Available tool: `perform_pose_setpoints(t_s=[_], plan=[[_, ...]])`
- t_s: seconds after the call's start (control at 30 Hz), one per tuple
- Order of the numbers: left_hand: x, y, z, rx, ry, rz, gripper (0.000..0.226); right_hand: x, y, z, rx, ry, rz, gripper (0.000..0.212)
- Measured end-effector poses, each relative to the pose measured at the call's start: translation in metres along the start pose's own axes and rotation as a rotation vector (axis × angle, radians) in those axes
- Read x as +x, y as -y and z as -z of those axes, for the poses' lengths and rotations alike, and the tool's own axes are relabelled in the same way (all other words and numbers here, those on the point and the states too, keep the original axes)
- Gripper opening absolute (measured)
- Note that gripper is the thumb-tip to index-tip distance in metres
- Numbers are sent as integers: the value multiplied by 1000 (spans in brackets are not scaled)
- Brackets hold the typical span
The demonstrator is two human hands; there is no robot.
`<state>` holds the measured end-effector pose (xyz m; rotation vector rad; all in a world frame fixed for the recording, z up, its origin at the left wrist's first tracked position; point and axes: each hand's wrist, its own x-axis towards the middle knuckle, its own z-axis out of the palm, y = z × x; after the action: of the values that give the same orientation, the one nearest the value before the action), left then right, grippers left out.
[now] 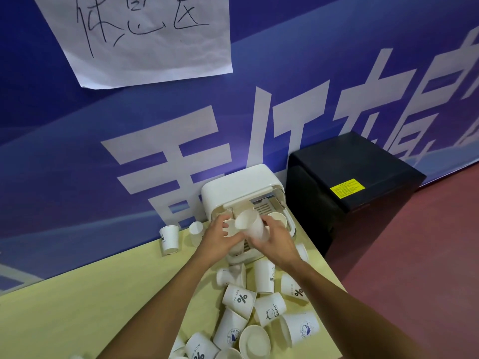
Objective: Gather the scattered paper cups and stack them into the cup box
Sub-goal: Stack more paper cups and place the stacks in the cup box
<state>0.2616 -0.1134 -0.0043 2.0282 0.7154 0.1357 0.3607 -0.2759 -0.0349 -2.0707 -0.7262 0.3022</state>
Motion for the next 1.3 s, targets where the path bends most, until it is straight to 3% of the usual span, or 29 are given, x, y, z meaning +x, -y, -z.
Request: perform_pose_setpoints(t_s=[0.2,0.4,0.63,0.87,1.03,1.3], plan=[[-1,27,6,32,-65,75,55,12,-22,26,75,-253,-176,72],[-8,51,12,35,-60,90,44,32,-38,23,23,-221,-262,91],[-10,77,15,46,-67,155,45,46,-49,8,-62,-177,-235,83],[-9,88,14,53,-77,179,41,46,-55,2,-147,-117,-233,98],[-7,88,14,66,-55,173,44,39,-44,2,-168,-151,-223,80],[-15,95,40,45,-75,200,50,41,35,-27,-49,-146,-26,60]])
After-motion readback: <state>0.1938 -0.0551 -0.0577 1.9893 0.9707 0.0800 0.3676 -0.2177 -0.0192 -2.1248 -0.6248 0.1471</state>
